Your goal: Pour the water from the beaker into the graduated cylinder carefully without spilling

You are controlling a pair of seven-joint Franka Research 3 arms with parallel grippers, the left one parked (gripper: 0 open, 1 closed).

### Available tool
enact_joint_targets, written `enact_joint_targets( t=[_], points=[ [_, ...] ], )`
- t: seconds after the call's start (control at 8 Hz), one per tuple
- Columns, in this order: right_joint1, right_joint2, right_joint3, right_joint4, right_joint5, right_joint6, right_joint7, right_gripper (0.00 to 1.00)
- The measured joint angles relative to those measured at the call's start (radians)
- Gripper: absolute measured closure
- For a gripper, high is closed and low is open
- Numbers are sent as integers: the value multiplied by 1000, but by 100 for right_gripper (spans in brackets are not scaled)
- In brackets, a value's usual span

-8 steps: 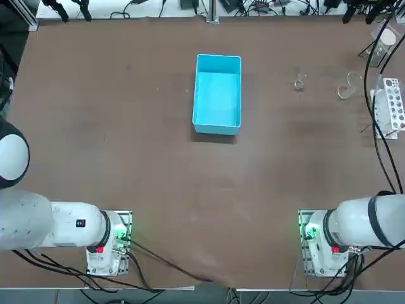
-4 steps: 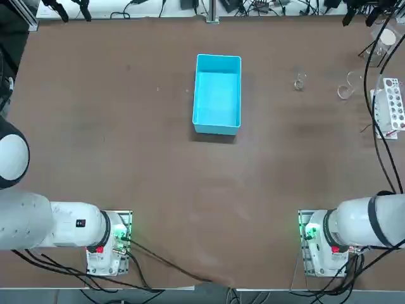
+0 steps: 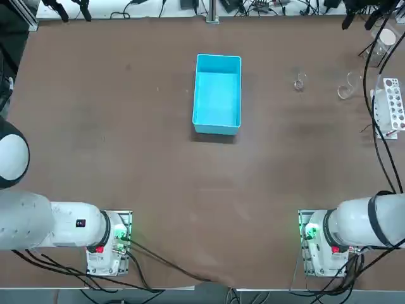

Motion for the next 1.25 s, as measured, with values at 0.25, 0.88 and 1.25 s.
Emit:
enact_joint_targets(
  t=[0.25, 0.88, 1.25],
  points=[
    [-1, 0, 0, 1, 0, -43, 6, 0],
    [-3, 10, 4, 2, -52, -204, 281, 0],
    [94, 75, 20, -7, -213, -217, 572, 0]
  ],
)
